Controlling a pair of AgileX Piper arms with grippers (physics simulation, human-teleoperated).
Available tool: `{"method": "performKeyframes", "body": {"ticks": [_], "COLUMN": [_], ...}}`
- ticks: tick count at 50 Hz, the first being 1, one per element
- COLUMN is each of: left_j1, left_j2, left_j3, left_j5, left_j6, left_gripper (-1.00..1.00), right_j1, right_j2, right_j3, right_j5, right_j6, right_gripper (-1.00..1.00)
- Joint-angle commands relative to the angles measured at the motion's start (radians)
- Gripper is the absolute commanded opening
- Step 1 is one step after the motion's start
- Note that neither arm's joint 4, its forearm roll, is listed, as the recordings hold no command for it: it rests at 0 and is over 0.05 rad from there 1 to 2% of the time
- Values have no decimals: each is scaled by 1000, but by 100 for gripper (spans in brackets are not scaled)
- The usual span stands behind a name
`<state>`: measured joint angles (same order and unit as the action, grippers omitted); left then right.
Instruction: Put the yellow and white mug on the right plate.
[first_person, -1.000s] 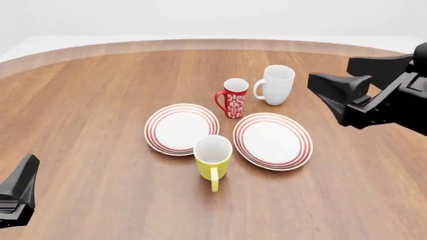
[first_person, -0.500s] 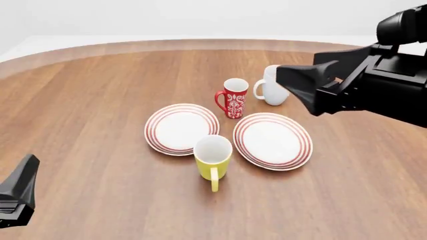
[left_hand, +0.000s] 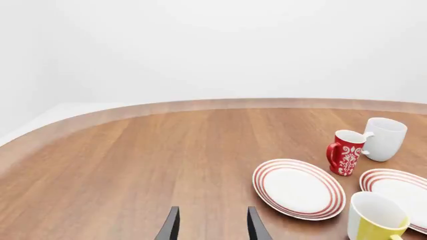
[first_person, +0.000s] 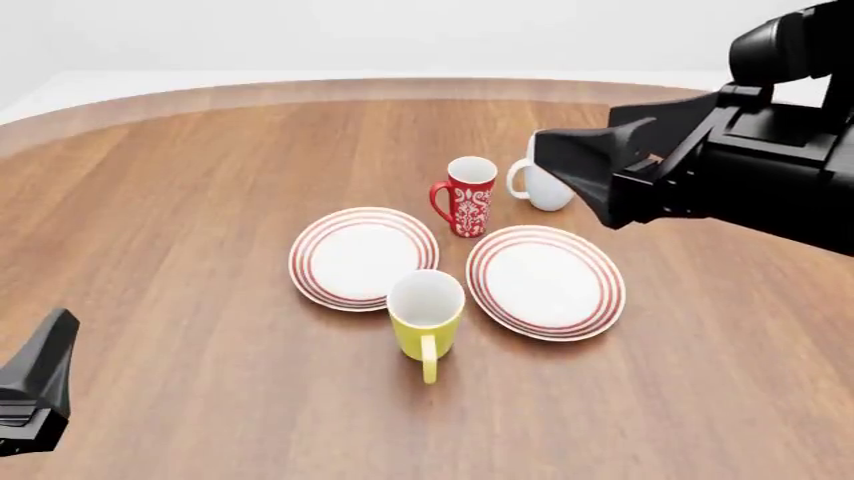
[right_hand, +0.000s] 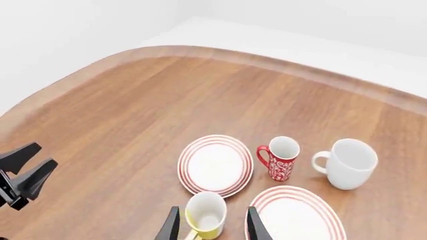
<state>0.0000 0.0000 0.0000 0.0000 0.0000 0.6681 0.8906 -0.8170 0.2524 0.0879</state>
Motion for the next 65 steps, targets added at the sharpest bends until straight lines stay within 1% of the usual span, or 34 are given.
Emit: {"method": "performKeyframes", "body": {"ticks": [1,2,4,6,10,12,13,14,17,19,20,21,23,24,26,27,29,30,33,35,37,44,50,59,65], "left_j1": [0,0,0,0,0,0,0,0,0,0,0,0,0,0,0,0,0,0,0,0,0,0,0,0,0], "left_j2": [0,0,0,0,0,0,0,0,0,0,0,0,0,0,0,0,0,0,0,0,0,0,0,0,0], "left_j3": [0,0,0,0,0,0,0,0,0,0,0,0,0,0,0,0,0,0,0,0,0,0,0,0,0], "left_j5": [0,0,0,0,0,0,0,0,0,0,0,0,0,0,0,0,0,0,0,0,0,0,0,0,0], "left_j6": [0,0,0,0,0,0,0,0,0,0,0,0,0,0,0,0,0,0,0,0,0,0,0,0,0], "left_gripper": [100,100,100,100,100,100,100,100,100,100,100,100,100,100,100,100,100,100,100,100,100,100,100,100,100], "right_j1": [24,33,48,50,50,41,61,57,71,79,76,93,96,96,91,92,101,93,80,74,83,45,3,-13,-14], "right_j2": [41,66,71,82,103,120,124,123,158,198,192,214,236,237,260,274,285,298,312,314,326,324,327,360,379], "right_j3": [-12,-16,-24,-37,-76,-91,-103,-110,-142,-170,-177,-193,-200,-201,-209,-216,-228,-238,-245,-249,-256,-251,-262,-216,-156], "right_j5": [-18,-15,-17,-10,13,32,32,38,54,75,72,75,76,76,88,96,101,114,129,139,144,170,195,170,107], "right_j6": [34,17,33,31,50,43,70,85,87,62,92,97,132,132,155,147,158,152,175,202,211,235,238,267,292], "right_gripper": [100,100,100,100,100,100,100,100,100,100,100,100,100,100,100,100,100,100,100,100,100,100,100,100,100]}}
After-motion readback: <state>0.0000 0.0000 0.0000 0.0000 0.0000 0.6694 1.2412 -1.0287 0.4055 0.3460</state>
